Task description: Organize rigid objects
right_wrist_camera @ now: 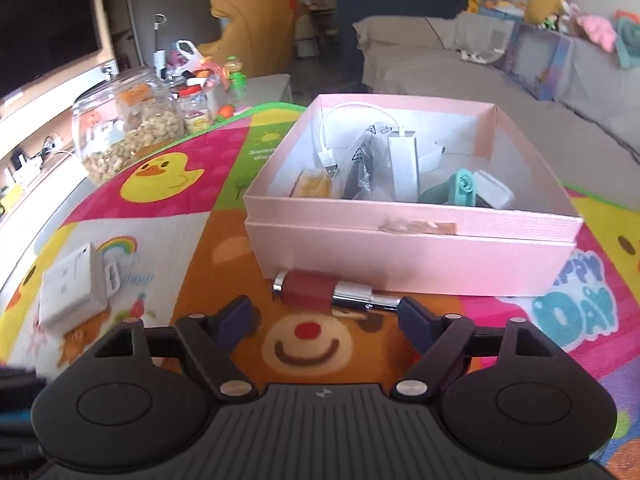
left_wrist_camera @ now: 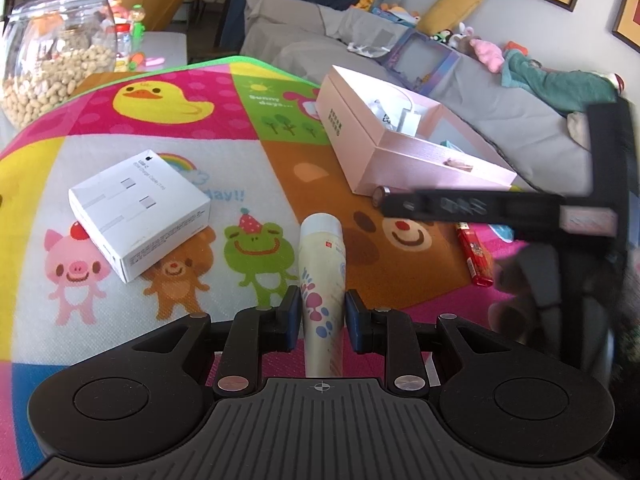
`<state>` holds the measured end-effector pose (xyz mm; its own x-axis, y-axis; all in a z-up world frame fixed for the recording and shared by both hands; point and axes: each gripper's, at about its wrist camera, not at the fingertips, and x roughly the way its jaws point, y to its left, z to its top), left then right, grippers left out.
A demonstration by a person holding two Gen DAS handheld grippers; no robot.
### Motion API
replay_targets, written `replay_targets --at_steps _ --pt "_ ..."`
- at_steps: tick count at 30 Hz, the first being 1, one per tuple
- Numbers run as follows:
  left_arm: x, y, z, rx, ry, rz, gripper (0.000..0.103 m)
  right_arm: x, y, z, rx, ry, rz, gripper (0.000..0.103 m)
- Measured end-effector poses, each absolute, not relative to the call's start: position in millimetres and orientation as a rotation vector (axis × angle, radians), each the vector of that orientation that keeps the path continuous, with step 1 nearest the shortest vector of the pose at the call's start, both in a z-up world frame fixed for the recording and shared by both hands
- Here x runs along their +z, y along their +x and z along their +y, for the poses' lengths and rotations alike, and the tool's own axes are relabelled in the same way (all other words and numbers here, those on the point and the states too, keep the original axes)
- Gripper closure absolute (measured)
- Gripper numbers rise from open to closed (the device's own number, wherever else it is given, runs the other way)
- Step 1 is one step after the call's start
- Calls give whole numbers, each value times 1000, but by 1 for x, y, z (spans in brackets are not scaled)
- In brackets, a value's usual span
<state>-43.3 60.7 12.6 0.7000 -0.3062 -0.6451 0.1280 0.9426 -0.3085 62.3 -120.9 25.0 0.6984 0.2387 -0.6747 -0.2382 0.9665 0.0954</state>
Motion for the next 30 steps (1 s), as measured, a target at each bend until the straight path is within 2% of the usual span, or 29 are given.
replay_targets --at_steps 5,7,16,21,30 --pt "14 -41 61 -227 -270 769 76 15 81 -109 182 -1 772 18" --pt "15 -37 60 -230 -265 783 76 16 78 -110 183 -6 765 24" --pt "14 -21 47 -218 -216 760 76 30 25 -146 309 -121 702 24" --pt "18 -8 50 -216 -245 815 76 32 -2 -167 270 -206 644 24" --pt "20 -15 34 -218 -128 795 77 39 -17 -196 262 -155 607 24"
